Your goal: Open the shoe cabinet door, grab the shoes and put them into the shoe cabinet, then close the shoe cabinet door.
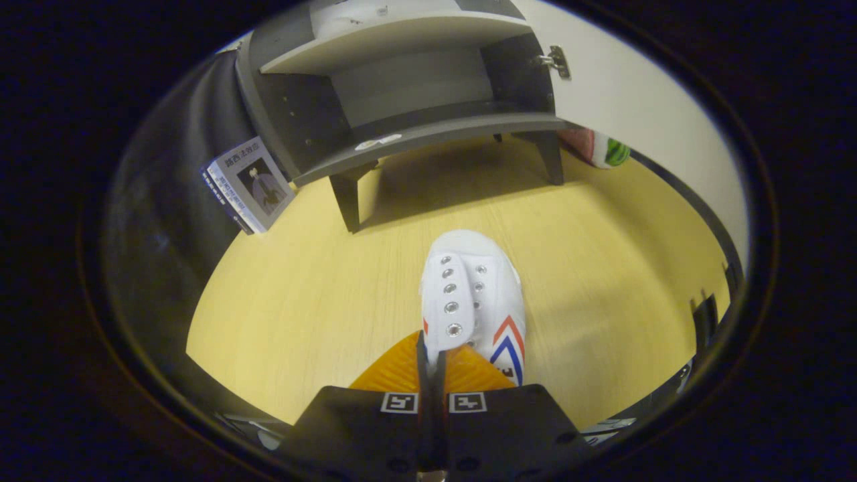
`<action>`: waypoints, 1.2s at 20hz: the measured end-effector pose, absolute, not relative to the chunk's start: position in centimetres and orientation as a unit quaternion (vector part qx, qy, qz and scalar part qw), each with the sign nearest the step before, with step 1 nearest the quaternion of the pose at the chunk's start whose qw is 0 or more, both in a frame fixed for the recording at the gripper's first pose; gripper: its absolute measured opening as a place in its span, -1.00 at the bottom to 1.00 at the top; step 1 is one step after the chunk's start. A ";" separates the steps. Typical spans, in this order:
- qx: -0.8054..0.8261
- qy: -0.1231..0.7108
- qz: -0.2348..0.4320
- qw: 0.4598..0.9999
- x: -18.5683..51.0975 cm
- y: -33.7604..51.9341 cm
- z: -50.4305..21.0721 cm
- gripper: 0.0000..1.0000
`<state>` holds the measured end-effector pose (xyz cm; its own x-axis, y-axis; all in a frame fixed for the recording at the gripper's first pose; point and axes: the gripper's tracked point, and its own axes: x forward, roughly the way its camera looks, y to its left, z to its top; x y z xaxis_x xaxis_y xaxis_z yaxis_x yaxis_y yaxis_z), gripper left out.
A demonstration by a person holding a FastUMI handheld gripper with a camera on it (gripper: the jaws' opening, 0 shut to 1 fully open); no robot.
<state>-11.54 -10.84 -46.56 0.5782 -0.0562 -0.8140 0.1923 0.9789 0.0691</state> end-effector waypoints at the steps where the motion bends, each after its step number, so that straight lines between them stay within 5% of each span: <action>1: 0.076 0.446 -0.074 0.889 -11.1 -10.9 -45.7 -0.95; 24: 0.032 0.211 -0.128 0.968 0.5 -9.3 -18.5 -0.95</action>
<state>0.47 -9.26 -18.54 0.8781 -0.2349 -0.4169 0.2622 0.9650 0.0086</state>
